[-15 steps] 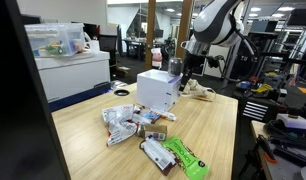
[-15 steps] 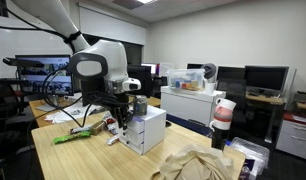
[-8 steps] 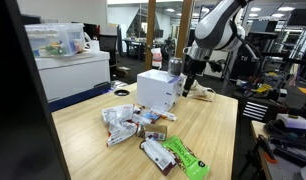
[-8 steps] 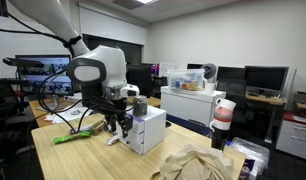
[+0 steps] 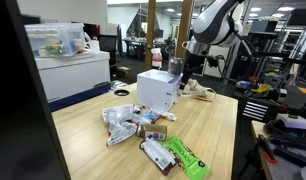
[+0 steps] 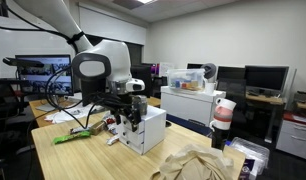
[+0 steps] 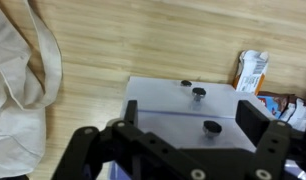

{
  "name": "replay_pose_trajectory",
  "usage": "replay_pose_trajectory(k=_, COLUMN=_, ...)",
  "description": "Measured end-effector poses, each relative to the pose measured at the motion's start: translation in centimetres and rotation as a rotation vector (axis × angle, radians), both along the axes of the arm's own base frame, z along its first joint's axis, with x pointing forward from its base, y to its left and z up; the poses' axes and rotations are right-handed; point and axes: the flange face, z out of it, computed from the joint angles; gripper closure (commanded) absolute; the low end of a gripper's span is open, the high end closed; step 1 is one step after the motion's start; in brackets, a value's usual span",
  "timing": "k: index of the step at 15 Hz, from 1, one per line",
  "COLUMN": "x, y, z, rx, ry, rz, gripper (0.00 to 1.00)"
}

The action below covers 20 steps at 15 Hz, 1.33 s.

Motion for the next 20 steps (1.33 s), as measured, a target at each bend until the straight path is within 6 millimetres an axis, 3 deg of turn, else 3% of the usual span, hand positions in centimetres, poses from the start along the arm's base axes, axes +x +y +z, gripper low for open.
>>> replay_pose_trajectory(k=1, x=0.2, y=0.0, z=0.1, rx=-0.001, ry=-0.003, rz=0.001, gripper=0.0)
replay_pose_trajectory(k=2, x=0.3, y=0.1, z=0.2, rx=-0.002, ry=-0.005, rz=0.004, gripper=0.25)
replay_pose_trajectory(k=3, x=0.4, y=0.3, z=0.2, rx=-0.002, ry=-0.006, rz=0.007, gripper=0.26)
replay_pose_trajectory(k=13, x=1.1, y=2.0, z=0.3, rx=0.0, ry=-0.007, rz=0.043, gripper=0.95)
replay_pose_trajectory(k=14, x=1.2, y=2.1, z=0.3, rx=0.0, ry=-0.007, rz=0.045, gripper=1.0)
replay_pose_trajectory(k=20, x=0.9, y=2.4, z=0.3, rx=-0.001, ry=-0.002, rz=0.055, gripper=0.96)
